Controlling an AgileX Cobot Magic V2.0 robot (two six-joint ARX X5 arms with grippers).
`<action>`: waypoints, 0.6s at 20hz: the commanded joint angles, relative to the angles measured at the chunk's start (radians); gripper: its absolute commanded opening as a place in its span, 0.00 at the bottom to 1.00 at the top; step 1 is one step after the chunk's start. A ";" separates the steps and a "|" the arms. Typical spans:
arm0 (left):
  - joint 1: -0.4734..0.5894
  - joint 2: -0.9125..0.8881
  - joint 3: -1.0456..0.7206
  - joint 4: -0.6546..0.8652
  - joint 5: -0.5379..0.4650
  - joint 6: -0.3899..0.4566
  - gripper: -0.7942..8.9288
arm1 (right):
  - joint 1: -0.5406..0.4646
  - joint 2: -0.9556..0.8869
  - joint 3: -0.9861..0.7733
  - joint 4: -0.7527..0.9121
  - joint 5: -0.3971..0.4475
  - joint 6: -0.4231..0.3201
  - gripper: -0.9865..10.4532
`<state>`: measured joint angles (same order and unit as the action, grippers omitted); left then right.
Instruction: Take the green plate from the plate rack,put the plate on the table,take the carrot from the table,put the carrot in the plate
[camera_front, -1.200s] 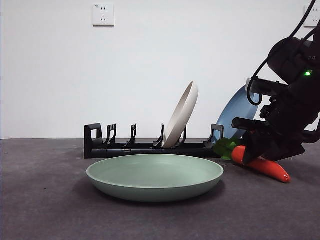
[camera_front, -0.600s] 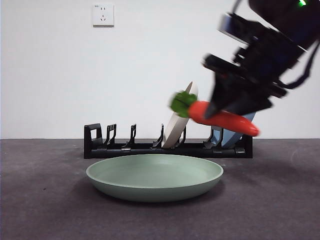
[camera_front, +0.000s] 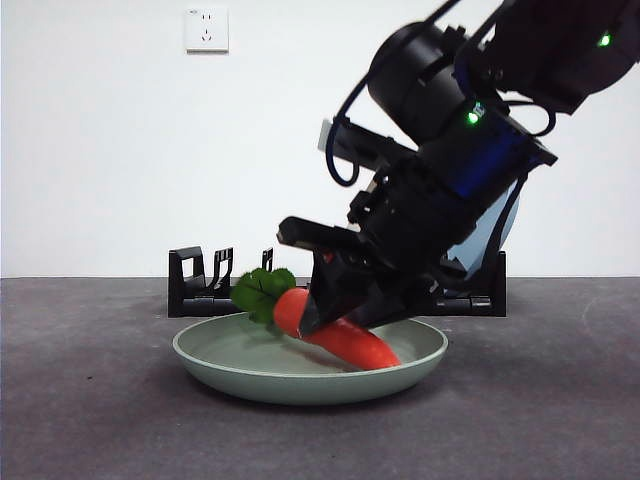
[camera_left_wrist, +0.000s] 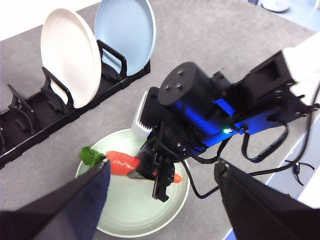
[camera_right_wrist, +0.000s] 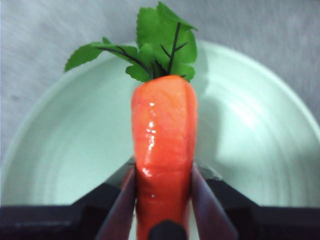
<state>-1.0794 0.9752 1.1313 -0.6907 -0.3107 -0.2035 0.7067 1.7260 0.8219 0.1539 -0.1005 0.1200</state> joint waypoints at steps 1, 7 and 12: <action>-0.003 0.000 -0.004 0.002 -0.001 -0.006 0.45 | 0.002 0.024 -0.003 0.010 0.003 0.014 0.08; -0.003 0.000 -0.004 -0.012 -0.001 -0.006 0.45 | 0.002 0.039 -0.003 -0.012 -0.004 0.034 0.54; -0.003 0.000 -0.004 -0.015 0.000 -0.005 0.45 | 0.002 -0.068 -0.002 -0.031 -0.004 0.040 0.56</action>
<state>-1.0794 0.9752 1.1313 -0.7067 -0.3103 -0.2035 0.7067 1.6730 0.8246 0.1127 -0.1043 0.1474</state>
